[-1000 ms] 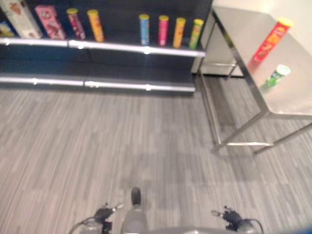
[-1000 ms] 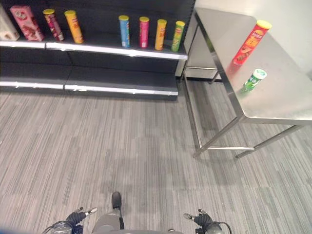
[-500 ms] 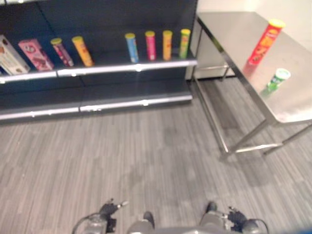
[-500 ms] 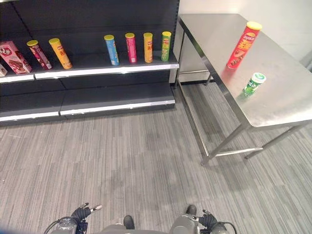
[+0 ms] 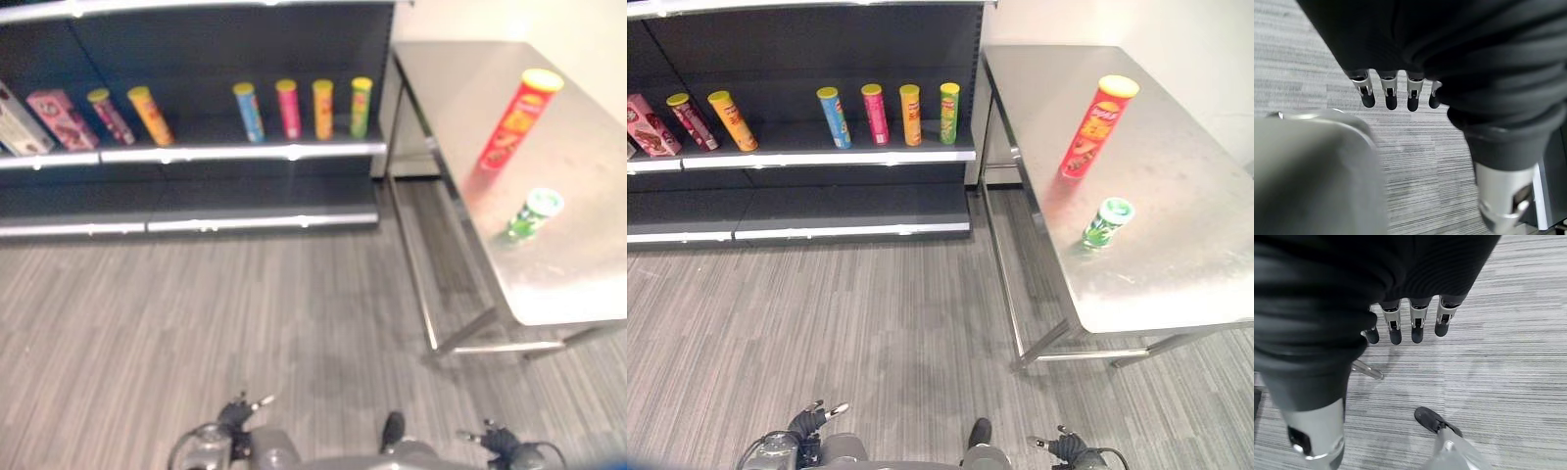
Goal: Put the goods on the table back onto the shelves and tidy them up.
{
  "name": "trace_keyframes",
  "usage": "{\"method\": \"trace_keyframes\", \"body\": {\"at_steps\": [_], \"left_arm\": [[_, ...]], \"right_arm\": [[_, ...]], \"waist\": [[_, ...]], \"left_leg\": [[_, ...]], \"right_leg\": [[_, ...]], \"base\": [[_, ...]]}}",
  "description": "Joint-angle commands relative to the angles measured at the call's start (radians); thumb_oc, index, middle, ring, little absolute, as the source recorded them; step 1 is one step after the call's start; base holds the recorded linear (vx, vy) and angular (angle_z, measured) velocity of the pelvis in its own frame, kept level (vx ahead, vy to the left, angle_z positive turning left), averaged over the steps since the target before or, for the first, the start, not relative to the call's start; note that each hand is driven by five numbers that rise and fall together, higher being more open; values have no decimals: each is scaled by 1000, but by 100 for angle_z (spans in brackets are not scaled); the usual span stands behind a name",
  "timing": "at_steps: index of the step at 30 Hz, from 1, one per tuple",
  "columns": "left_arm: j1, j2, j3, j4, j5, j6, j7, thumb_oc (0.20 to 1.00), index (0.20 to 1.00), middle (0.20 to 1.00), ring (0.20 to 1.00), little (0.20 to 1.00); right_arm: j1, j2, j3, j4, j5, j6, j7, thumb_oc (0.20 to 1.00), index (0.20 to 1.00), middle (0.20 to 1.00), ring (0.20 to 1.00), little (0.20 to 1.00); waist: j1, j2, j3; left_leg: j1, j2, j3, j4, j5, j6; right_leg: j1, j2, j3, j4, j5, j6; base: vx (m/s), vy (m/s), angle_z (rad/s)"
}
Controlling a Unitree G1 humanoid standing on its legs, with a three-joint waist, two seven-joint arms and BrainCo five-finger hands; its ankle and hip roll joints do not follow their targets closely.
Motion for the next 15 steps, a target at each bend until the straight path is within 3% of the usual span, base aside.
{"method": "trace_keyframes", "body": {"at_steps": [1, 2, 5, 15], "left_arm": [[-11, 22, -16, -26, -8, -4, 13, 1000, 1000, 1000, 1000, 1000], [-9, 22, -19, -24, -1, -3, 13, 1000, 1000, 1000, 1000, 1000], [-17, 17, -33, -8, 13, -3, 9, 1000, 1000, 1000, 1000, 1000], [-43, 39, -28, -28, 20, -13, 19, 1000, 1000, 1000, 1000, 1000]], "right_arm": [[4, -7, 14, -12, 18, -3, -8, 1000, 1000, 1000, 1000, 1000], [8, -7, 16, -11, 12, -4, -6, 1000, 1000, 1000, 1000, 1000], [12, 17, 1, 13, -7, -2, -16, 1000, 1000, 1000, 1000, 1000], [7, 57, -11, 36, -11, 5, -18, 1000, 1000, 1000, 1000, 1000]], "waist": [[19, 34, 28], [27, 48, 19], [0, 71, -13], [-11, 58, -24]], "left_leg": [[47, -79, 80, -335, -71, 90], [56, -93, 73, -460, -21, 89], [134, -139, 74, -603, -19, 102], [178, -187, 151, -603, -64, 139]], "right_leg": [[7, -29, 7, 8, -51, 115], [6, -24, 9, 8, -55, 123], [11, -34, 20, 13, -28, 144], [-41, -112, 52, 69, 15, 179]], "base": [[198, 221, -20], [178, 240, -12], [155, 219, -26], [62, 136, -28]]}}
